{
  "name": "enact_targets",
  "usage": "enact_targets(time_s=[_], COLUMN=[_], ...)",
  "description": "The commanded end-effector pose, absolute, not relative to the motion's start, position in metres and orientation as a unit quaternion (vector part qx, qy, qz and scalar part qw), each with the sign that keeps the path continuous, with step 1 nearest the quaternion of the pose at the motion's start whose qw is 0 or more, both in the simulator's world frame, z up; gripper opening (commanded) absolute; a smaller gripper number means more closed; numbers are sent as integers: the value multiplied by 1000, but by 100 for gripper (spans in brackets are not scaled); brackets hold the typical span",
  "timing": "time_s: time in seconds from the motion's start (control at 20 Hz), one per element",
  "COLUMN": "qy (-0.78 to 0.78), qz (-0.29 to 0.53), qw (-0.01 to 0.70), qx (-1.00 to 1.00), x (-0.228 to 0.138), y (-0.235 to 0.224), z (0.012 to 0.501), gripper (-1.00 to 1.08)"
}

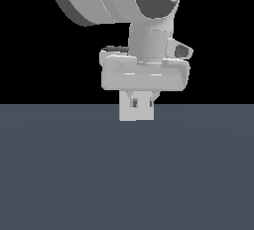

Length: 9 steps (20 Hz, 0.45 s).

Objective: Plug the charger into the wall socket.

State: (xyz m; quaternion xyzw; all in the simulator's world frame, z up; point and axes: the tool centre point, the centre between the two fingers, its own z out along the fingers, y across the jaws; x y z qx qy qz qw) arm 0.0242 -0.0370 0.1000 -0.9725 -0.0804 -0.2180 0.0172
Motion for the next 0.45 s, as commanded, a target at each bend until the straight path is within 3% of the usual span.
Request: enact_targets(time_s=[0.0, 0.4], qy=[-80, -80], qz=[-218, -218], qw=[17, 17], qx=[-972, -972], x=[34, 46], y=[-35, -33], z=[100, 100], gripper=[-100, -100])
